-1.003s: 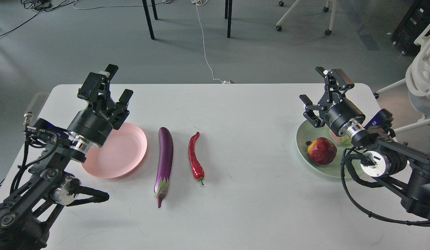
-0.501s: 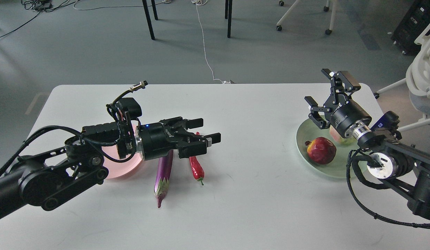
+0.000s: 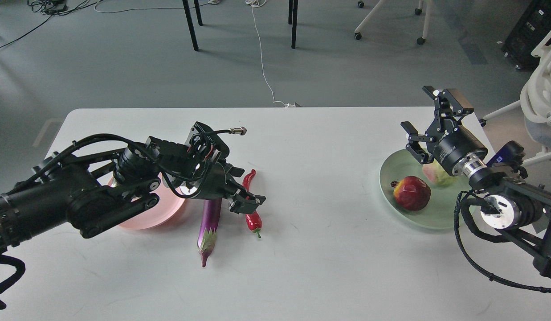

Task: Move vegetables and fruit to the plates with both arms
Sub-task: 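Lower the left gripper onto the red chili pepper and close it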

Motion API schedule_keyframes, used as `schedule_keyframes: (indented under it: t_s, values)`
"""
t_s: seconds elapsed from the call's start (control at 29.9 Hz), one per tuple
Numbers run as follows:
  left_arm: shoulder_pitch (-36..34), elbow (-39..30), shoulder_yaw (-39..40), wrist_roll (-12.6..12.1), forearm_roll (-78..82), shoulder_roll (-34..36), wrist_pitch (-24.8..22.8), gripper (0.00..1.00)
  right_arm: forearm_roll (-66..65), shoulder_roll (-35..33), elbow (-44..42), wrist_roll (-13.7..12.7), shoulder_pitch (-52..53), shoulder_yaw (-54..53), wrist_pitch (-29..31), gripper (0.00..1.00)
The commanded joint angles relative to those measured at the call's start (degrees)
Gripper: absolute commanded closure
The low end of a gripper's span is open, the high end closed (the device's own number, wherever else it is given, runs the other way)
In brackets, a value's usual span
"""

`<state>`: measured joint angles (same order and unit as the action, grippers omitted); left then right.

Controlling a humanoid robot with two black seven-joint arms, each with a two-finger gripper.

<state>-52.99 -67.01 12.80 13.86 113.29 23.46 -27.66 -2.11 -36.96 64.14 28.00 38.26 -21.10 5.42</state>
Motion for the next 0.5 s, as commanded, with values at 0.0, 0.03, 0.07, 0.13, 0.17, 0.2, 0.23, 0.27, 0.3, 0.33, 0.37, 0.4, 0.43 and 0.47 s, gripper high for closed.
schedule_keyframes:
  t_s: [0.0, 0.03, 0.07, 0.13, 0.17, 0.2, 0.23, 0.27, 0.3, 0.33, 0.37, 0.4, 0.43, 0.47]
  values:
    - [-0.2, 2.3, 0.1, -6.7, -6.1, -2.5, -0.3, 0.03, 0.0, -0.2, 0.0, 0.0, -0.3, 0.0, 0.0, 0.03]
    - [-0.3, 2.6, 0.0, -8.0, -8.4, -2.6, -0.3, 0.03, 0.0, -0.2, 0.0, 0.0, -0.3, 0.0, 0.0, 0.03]
    - [-0.4, 2.8, -0.1, -9.2, -10.9, -2.7, -0.3, 0.03, 0.0, -0.2, 0.1, 0.0, -0.4, 0.0, 0.0, 0.03]
    - [-0.7, 3.1, -0.2, -10.0, -13.0, -2.8, -0.3, 0.03, 0.0, -0.2, 0.5, 0.0, -0.5, 0.0, 0.0, 0.03]
    - [-0.7, 3.4, -0.2, -10.1, -13.2, -3.0, -0.3, 0.03, 0.0, -0.2, 0.6, 0.0, -0.6, 0.0, -0.1, 0.03]
    - [-0.7, 3.7, -0.2, -10.1, -13.2, -3.2, -0.3, 0.03, 0.0, -0.2, 0.7, 0.0, -0.6, 0.0, 0.0, 0.03]
    - [-0.7, 4.2, -0.3, -10.1, -13.2, -3.3, -0.3, 0.03, 0.0, -0.2, 0.7, 0.0, -0.7, 0.0, 0.0, 0.03]
    - [-0.6, 4.6, -0.3, -10.1, -13.1, -3.4, -0.3, 0.03, 0.0, -0.2, 0.7, 0.0, -0.9, 0.0, -0.1, 0.03]
    - [-0.6, 5.0, -0.4, -10.1, -13.1, -3.5, -0.3, 0.03, 0.0, -0.2, 0.7, 0.0, -0.9, 0.0, 0.0, 0.03]
    - [-0.6, 5.3, -0.4, -10.1, -13.2, -3.5, -0.3, 0.03, 0.0, -0.2, 0.7, 0.0, -1.0, 0.0, 0.0, 0.03]
    - [-0.5, 5.6, -0.4, -10.1, -13.2, -3.5, -0.3, 0.03, 0.0, -0.2, 0.7, 0.0, -0.9, 0.0, -0.1, 0.03]
    - [-0.4, 5.8, -0.4, -10.1, -13.2, -3.6, -0.3, 0.03, 0.0, -0.2, 0.7, 0.0, -0.9, 0.0, 0.0, 0.03]
    - [-0.4, 6.0, -0.4, -10.1, -13.1, -3.6, -0.3, 0.03, 0.0, -0.2, 0.7, 0.0, -0.9, 0.0, 0.0, 0.03]
    - [-0.4, 6.1, -0.5, -10.1, -13.2, -3.7, -0.3, 0.03, 0.0, -0.2, 0.7, 0.0, -0.9, 0.0, 0.0, 0.03]
